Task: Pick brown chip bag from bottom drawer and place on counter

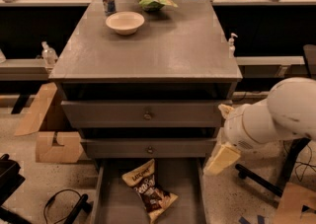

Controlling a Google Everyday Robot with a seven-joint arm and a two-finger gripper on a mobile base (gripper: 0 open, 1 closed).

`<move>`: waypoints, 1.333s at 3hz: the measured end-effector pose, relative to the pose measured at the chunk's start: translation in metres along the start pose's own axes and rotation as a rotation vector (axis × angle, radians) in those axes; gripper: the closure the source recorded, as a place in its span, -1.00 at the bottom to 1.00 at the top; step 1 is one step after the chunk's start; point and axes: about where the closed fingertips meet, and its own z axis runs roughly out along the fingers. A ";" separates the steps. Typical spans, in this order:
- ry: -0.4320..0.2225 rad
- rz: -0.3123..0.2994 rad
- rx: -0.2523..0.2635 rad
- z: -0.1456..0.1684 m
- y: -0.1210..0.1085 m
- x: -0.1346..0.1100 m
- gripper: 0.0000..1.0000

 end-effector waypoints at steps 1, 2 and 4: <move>-0.037 0.000 0.083 0.002 -0.020 -0.009 -1.00; -0.043 0.005 0.080 0.007 -0.018 -0.007 -1.00; -0.164 0.133 0.000 0.124 0.031 0.042 -1.00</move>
Offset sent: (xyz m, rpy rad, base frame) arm 0.0199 0.0014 0.0065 0.0154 -0.0816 -0.0270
